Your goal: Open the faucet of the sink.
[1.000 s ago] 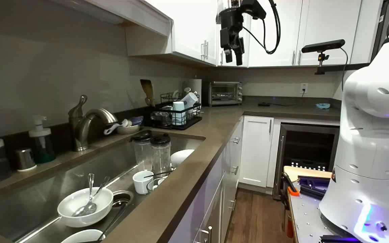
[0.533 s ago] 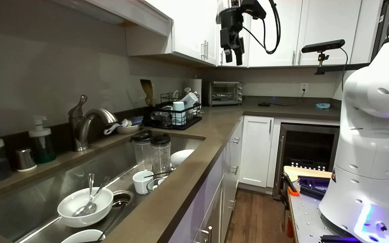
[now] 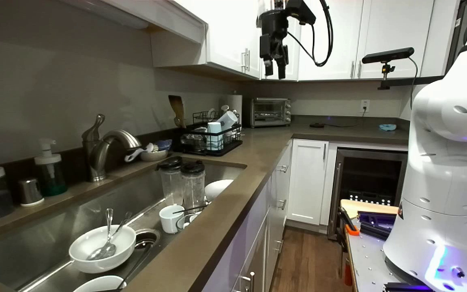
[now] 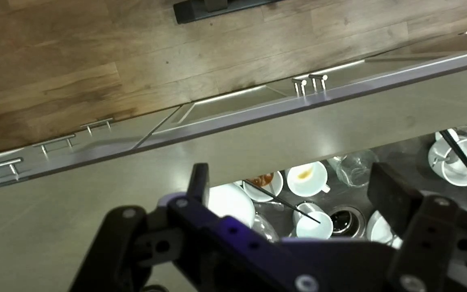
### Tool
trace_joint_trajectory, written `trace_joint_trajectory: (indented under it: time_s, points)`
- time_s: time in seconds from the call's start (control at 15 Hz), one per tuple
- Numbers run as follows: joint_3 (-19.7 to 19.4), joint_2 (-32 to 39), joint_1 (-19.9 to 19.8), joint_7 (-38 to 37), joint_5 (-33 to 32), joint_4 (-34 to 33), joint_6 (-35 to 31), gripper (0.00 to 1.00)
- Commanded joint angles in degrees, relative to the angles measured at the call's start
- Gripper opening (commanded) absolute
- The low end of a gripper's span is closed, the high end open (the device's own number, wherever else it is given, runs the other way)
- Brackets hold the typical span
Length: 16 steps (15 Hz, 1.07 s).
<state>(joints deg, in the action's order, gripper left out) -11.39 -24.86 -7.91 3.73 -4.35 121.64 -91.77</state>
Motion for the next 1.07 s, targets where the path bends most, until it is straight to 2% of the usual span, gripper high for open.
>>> trace_joint_trajectory:
  time_s: [0.0,0.53,1.0]
  points:
    - [0.6,2.0,0.4,0.5,1.2,0.0,-7.0,1.0]
    - [0.7,9.5,1.9,1.1,5.1,2.0,-29.4,1.0]
    - [1.6,19.9,3.4,2.6,11.6,-5.6,-43.3,1.0]
